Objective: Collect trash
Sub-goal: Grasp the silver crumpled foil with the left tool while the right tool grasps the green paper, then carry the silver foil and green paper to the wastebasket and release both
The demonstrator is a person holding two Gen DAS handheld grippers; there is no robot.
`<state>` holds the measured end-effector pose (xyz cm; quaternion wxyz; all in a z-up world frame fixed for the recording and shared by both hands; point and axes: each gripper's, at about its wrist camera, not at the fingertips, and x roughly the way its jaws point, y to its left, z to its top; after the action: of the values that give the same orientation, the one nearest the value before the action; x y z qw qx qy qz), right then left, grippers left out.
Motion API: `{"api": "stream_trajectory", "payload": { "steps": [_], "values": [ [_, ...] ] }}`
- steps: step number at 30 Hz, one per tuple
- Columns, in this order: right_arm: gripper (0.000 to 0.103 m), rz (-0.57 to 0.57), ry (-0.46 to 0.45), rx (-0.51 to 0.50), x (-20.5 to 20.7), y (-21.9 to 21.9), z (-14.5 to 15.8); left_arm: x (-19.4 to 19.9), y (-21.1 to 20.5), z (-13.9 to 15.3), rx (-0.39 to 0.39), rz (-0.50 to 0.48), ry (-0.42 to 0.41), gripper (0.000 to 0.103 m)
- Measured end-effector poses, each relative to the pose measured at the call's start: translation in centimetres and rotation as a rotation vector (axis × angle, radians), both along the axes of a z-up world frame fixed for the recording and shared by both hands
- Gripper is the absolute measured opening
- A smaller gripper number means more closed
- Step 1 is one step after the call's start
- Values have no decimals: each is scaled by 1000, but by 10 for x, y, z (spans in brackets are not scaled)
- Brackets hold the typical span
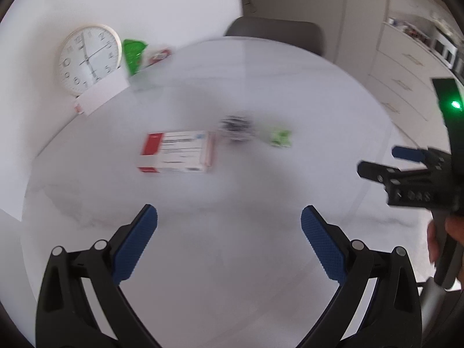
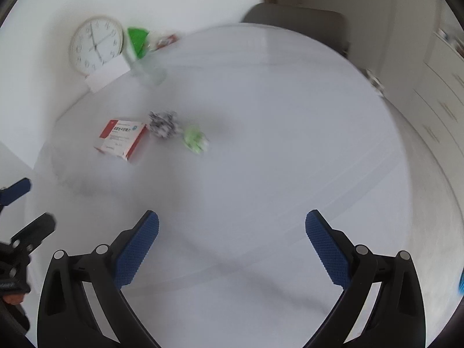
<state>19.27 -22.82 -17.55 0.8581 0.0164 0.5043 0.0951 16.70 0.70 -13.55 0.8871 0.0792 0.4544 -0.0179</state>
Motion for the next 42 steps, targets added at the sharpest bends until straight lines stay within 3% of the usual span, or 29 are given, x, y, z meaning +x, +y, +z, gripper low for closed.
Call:
{"api": "stream_trajectory", "payload": {
  "steps": [5,9,11,13,14,19,27,29,32,35,38,42],
  "values": [
    [99,107,-5,-88,71,55,-35,37,36,-18,-20,33,24,95],
    [82,156,24,-163,95,79,-60,59,44,-27,-34,26,28,95],
    [69,162,39,-186,103,84,-69,71,43,-31,-48,13,25,95],
    [39,158,65,-184,106,83,-74,82,41,-34,-67,1,27,95],
    [35,150,75,-174,106,80,-75,88,39,-35,-83,-6,27,95],
    [33,108,81,-101,95,55,-65,121,18,-41,-131,-44,28,95],
    [33,1,62,18,53,-11,-35,183,-38,-77,-80,-82,88,95],
    [34,-21,58,42,41,-23,-31,196,-49,-88,-68,-81,109,90],
    [34,-56,54,92,26,-42,-26,209,-57,-104,-32,-62,147,69],
    [35,-82,51,101,14,-55,-23,216,-67,-110,30,-43,125,52],
    [35,-101,55,123,7,-63,-23,217,-71,-107,36,-50,121,43],
    [35,-123,55,136,-3,-73,-21,210,-74,-101,39,-68,117,40]
  ]
}}
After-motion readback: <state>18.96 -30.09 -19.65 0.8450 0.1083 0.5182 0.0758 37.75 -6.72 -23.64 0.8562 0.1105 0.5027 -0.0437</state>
